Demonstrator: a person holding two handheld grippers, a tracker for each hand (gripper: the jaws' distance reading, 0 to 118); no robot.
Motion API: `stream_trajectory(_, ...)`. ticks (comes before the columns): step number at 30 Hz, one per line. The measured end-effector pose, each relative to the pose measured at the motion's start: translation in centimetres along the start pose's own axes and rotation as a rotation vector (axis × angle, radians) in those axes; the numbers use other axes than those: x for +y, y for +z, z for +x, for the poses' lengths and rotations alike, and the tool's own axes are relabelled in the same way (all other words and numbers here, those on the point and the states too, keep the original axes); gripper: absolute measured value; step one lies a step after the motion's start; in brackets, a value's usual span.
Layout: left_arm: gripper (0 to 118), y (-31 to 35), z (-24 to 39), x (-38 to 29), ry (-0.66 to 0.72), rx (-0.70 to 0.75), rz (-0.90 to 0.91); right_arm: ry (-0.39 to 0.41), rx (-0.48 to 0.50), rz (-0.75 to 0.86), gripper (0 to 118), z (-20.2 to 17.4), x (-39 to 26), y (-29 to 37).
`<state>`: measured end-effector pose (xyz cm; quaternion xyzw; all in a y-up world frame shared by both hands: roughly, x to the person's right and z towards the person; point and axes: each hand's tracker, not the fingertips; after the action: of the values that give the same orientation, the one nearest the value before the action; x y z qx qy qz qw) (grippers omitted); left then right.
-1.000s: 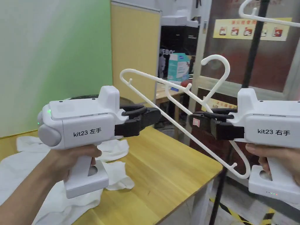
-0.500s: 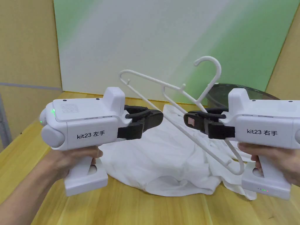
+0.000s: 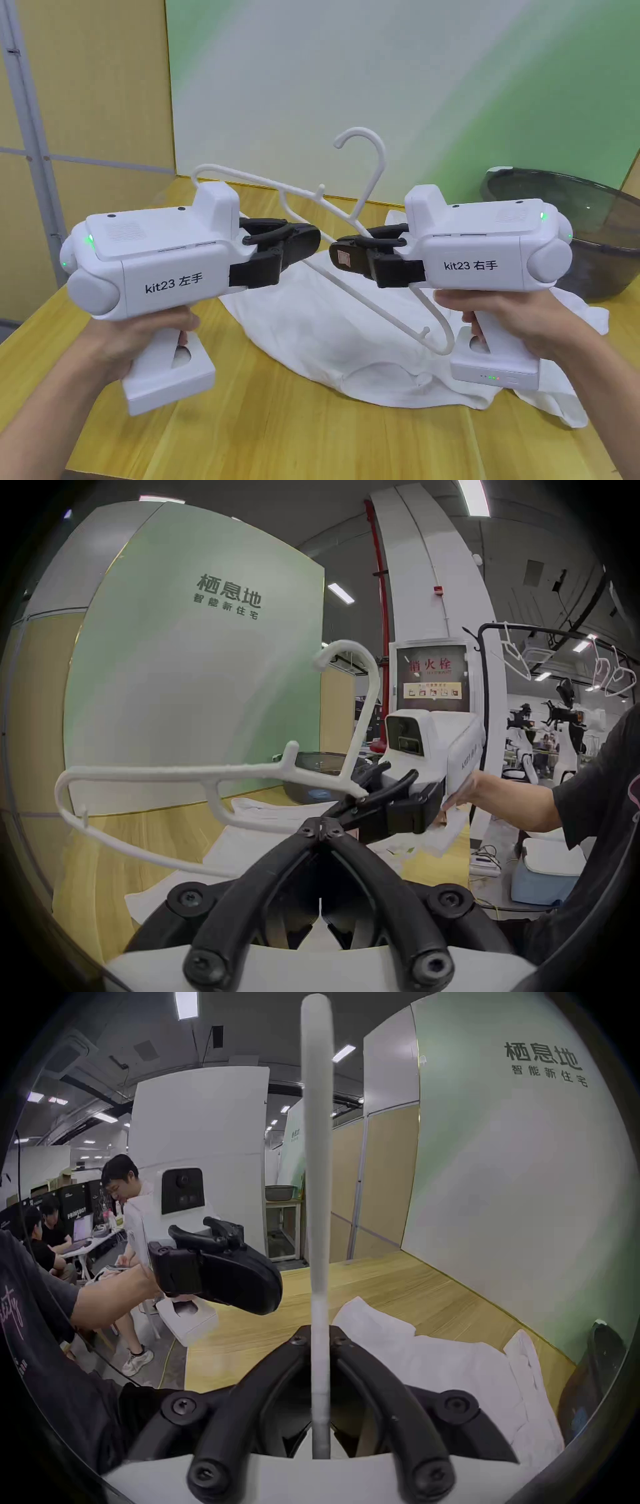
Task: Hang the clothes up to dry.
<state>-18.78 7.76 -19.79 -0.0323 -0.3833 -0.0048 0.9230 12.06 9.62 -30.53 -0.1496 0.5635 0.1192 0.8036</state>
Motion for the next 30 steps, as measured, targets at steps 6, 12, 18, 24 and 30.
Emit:
stream_trajectory(6,0,-3.2,-0.5,0.7,0.085,0.02,-0.252,-0.052,-0.102,0.022,5,1.6,-2.0,1.6)
stream_trajectory(12,0,-8.9,1.5,-3.6,-0.042,0.038,-0.956,0.002,-0.247,-0.053,5,-0.9,-3.7,5.4)
stream_trajectory(18,0,-10.8,1.6,-3.4,-0.001,-0.145,-0.93,-0.039,-0.276,-0.035,5,-1.9,-5.5,8.3)
stream_trajectory(24,109,-12.7,-0.2,-5.3,-0.099,-0.199,-0.958,-0.048,-0.305,-0.046,5,-2.6,-6.7,10.1)
stream_trajectory(30,95,-12.3,0.8,-8.1,-0.129,-0.297,-0.888,-0.065,-0.332,-0.047,5,-2.8,-7.5,11.5)
